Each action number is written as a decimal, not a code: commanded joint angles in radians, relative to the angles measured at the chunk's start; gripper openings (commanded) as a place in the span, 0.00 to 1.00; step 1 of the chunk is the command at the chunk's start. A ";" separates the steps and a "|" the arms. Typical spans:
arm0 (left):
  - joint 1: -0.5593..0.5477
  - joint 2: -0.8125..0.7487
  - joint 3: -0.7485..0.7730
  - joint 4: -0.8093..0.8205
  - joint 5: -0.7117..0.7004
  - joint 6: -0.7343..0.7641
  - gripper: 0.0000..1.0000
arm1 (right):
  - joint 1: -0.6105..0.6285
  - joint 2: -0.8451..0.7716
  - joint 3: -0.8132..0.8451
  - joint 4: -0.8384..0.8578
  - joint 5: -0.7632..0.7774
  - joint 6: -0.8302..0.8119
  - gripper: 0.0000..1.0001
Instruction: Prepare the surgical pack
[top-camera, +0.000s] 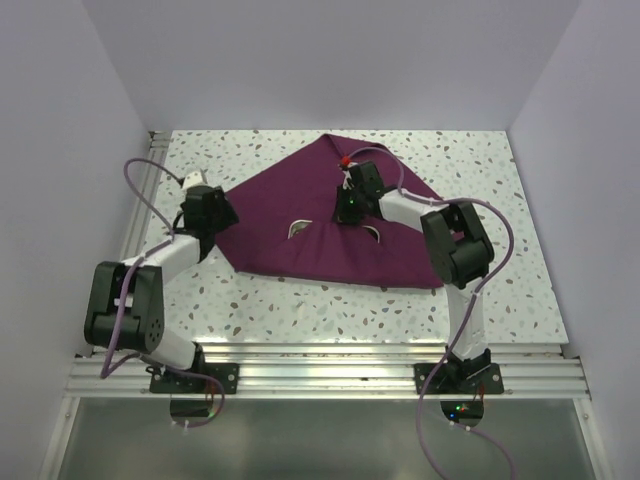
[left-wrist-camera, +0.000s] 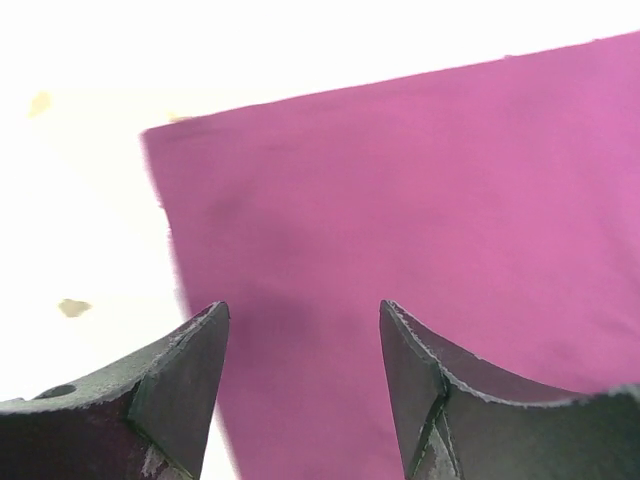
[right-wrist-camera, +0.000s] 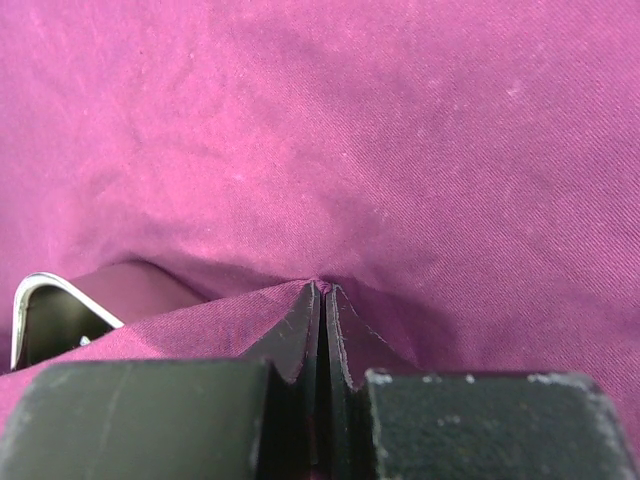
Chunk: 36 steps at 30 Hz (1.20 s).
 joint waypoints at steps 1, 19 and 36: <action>0.120 0.068 0.062 -0.082 0.066 -0.040 0.65 | 0.003 0.030 -0.081 -0.094 0.100 -0.013 0.00; 0.252 0.315 0.253 -0.094 0.097 -0.060 0.51 | 0.005 0.048 -0.068 -0.081 0.011 -0.005 0.00; 0.250 0.373 0.263 -0.099 0.117 -0.065 0.00 | 0.005 0.039 -0.062 -0.088 -0.006 -0.010 0.00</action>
